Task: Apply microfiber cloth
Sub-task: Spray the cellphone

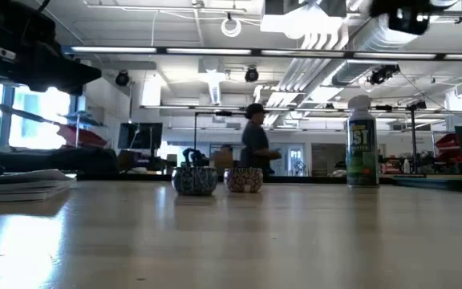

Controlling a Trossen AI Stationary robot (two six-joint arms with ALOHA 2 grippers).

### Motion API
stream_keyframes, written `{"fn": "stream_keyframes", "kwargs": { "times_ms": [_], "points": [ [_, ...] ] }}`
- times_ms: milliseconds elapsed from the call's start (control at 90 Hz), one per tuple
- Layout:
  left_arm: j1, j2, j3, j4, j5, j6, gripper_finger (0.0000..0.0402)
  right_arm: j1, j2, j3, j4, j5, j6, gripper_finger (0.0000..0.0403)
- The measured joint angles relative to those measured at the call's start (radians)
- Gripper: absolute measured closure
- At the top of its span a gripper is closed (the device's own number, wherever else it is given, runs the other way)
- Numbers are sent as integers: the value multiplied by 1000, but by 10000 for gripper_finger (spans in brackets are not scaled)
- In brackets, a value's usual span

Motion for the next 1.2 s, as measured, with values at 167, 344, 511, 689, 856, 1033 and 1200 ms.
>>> {"fn": "stream_keyframes", "kwargs": {
  "times_ms": [167, 344, 511, 689, 856, 1033, 1200],
  "points": [
    [0, 0, 0, 0, 0, 0, 402, 0, 93, 26, -175, -126, -5, 361],
    [0, 0, 0, 0, 0, 0, 402, 24, 197, -37, -210, -234, -108, 292],
    [0, 0, 0, 0, 0, 0, 402, 99, 292, -115, -195, -381, -171, 245],
    [0, 0, 0, 0, 0, 0, 402, 229, 359, -142, -117, -439, -179, 227],
    [0, 0, 0, 0, 0, 0, 402, 323, 410, -142, 22, -432, -217, 226],
    [0, 0, 0, 0, 0, 0, 402, 357, 472, -142, 127, -504, -267, 226],
    [0, 0, 0, 0, 0, 0, 402, 364, 517, -142, 134, -556, -354, 226]
  ]
}}
